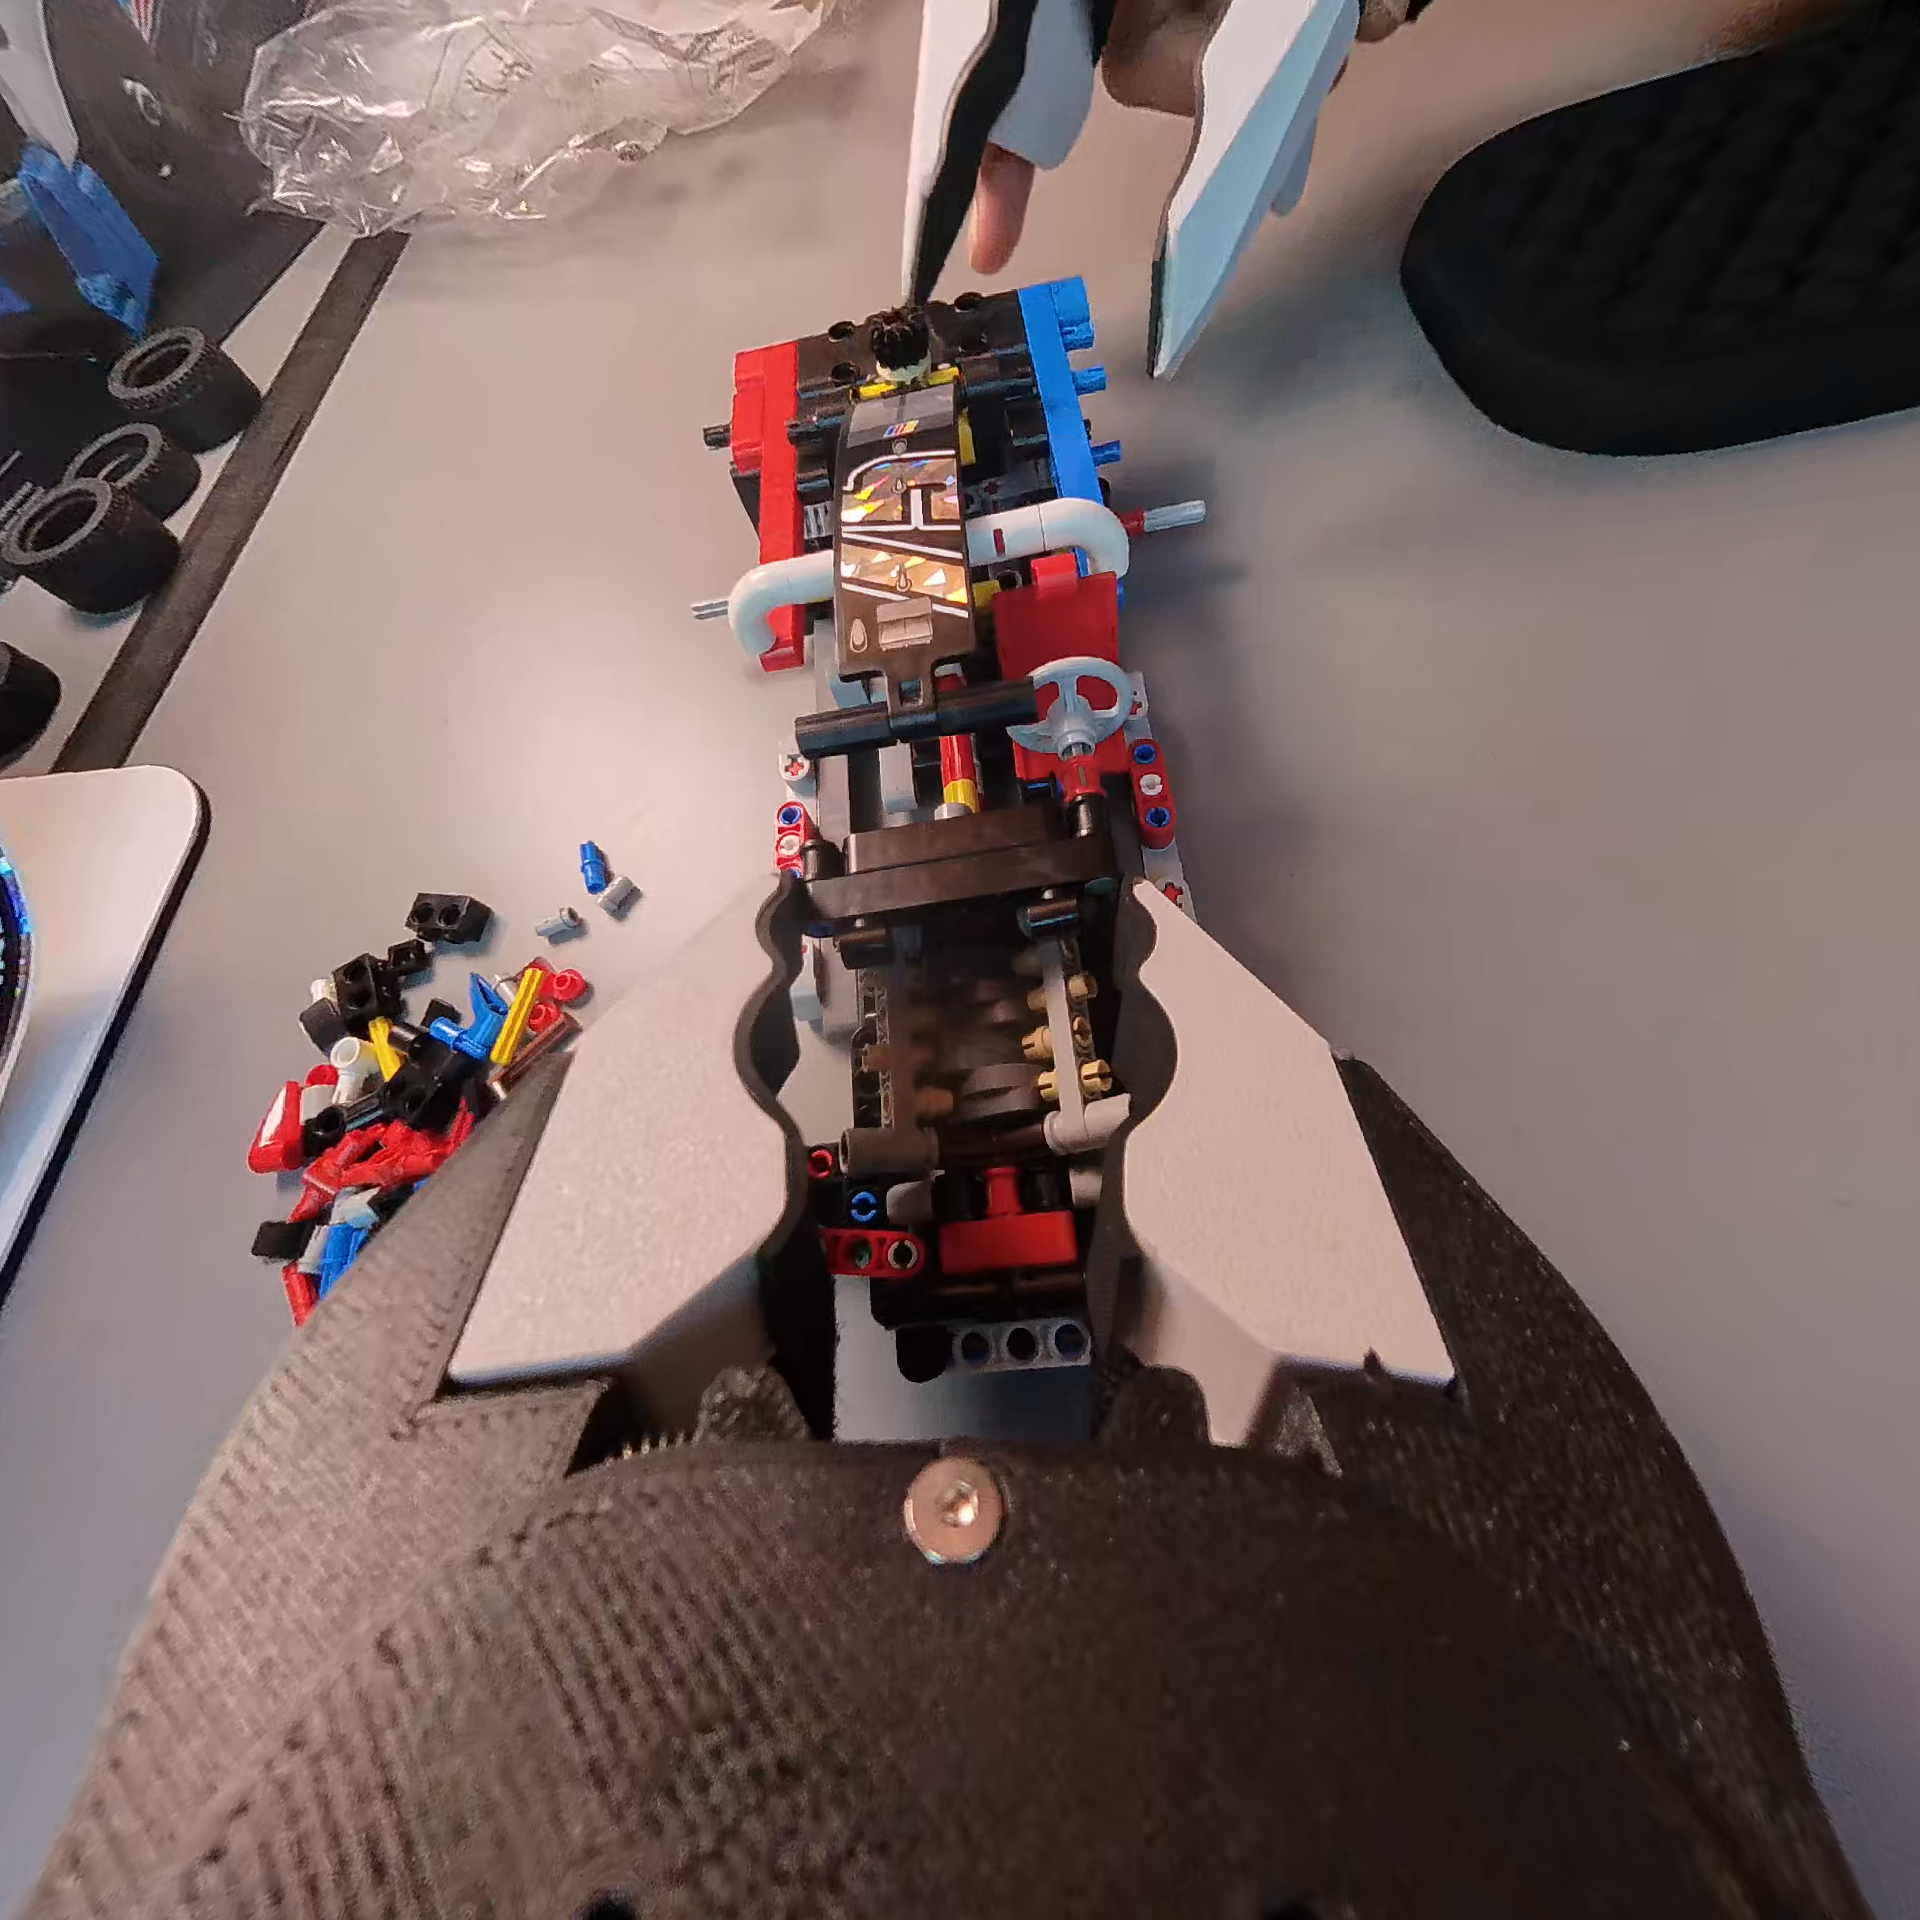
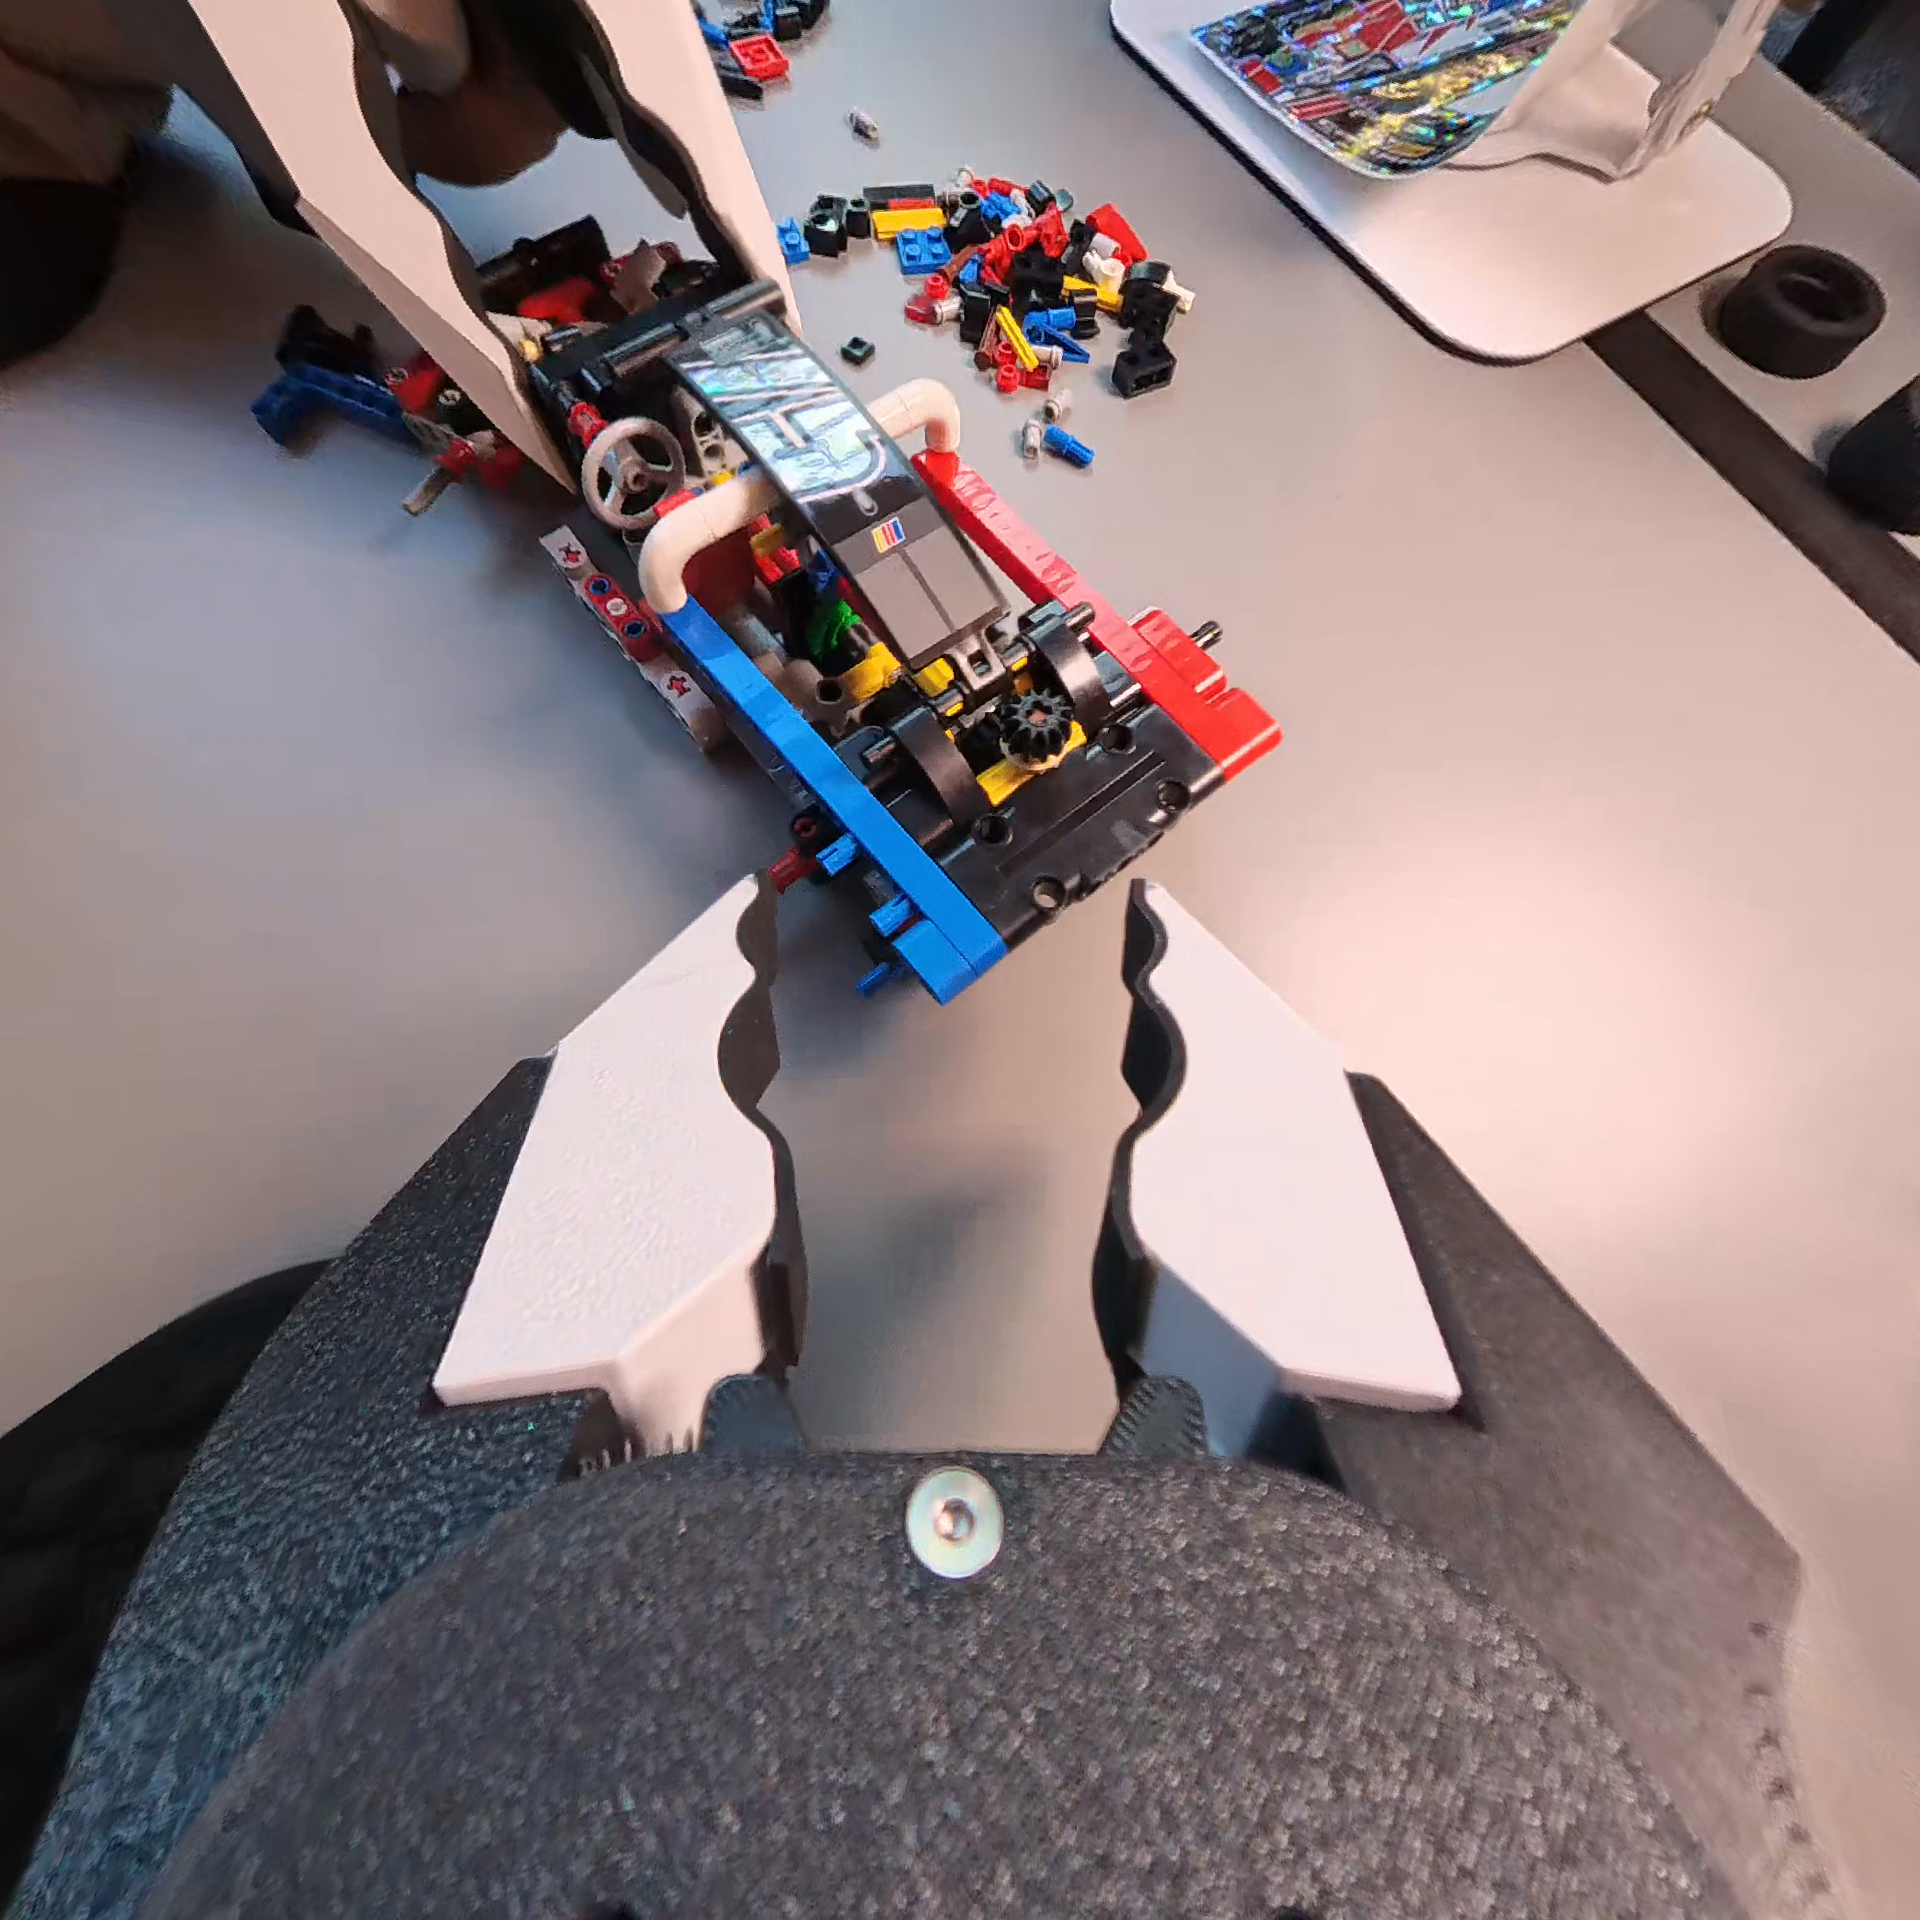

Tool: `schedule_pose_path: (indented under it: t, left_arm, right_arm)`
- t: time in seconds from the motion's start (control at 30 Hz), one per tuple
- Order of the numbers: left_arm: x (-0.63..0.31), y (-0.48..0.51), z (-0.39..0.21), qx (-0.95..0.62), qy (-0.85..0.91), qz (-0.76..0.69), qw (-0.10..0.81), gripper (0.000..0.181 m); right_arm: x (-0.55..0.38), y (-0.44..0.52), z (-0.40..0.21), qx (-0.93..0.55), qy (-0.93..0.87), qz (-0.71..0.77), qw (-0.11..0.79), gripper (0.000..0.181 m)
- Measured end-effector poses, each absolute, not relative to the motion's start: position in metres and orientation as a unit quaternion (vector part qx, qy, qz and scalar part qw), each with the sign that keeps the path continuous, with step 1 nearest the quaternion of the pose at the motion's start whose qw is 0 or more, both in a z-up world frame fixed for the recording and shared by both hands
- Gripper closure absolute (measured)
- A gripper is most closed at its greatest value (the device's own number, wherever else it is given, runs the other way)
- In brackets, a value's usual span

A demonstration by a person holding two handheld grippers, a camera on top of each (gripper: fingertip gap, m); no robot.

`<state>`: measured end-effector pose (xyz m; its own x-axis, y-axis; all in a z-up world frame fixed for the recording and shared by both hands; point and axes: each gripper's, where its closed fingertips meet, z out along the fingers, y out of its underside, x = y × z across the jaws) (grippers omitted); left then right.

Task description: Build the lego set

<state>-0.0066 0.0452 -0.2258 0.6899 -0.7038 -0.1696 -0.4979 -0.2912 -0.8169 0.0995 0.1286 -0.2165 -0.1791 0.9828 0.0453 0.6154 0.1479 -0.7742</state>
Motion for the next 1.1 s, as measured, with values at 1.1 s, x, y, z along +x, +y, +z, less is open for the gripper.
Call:
schedule_pose_path:
  t: [1.1]
  left_arm:
    - [-0.398,0.100,0.054,-0.664,-0.121,0.268,0.688,0.181]
  right_arm:
    - [0.104,0.124,-0.113,-0.514,-0.433,0.364,0.645,0.181]
